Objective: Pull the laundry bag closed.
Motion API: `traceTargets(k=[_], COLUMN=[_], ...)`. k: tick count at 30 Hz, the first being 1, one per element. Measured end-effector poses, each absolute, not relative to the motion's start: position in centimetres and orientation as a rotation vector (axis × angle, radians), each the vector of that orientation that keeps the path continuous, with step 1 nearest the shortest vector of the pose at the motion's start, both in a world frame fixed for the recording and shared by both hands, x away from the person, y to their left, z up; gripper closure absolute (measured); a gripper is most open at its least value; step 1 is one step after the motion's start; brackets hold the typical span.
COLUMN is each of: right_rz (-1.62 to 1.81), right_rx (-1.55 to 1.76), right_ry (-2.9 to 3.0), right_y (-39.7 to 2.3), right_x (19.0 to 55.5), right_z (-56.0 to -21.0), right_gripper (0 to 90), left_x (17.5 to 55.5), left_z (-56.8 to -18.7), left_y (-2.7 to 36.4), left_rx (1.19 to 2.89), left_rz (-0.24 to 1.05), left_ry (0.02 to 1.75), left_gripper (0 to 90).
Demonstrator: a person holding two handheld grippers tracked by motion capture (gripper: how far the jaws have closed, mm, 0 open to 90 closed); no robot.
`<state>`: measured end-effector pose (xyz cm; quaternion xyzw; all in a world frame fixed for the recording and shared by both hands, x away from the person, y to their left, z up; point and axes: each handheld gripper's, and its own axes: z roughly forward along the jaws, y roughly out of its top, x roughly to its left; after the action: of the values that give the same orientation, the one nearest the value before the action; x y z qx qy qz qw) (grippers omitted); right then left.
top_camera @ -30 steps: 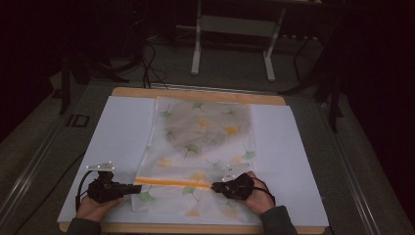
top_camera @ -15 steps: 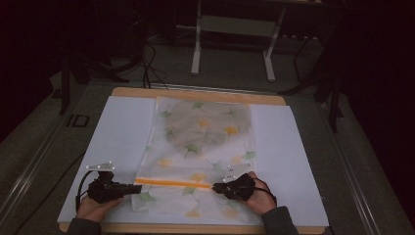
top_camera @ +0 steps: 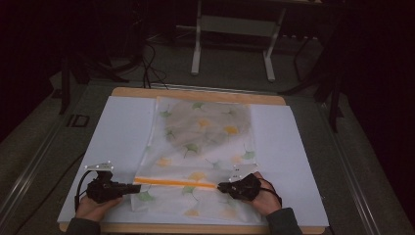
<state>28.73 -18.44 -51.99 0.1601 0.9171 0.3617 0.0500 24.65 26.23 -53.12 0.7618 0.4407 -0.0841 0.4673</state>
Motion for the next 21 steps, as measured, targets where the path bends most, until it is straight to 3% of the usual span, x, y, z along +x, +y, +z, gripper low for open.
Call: traceTargets(k=[21], right_rz=[1.097], right_rx=[0.551], right_ry=[2.78], right_y=[-21.2], right_x=[28.6], right_z=[-51.9], right_gripper=[84.3], left_x=[24.7], left_z=[-53.2], left_y=[26.3], left_rx=[1.869], left_rz=[-0.209], left_ry=[1.082], left_gripper=[88.4])
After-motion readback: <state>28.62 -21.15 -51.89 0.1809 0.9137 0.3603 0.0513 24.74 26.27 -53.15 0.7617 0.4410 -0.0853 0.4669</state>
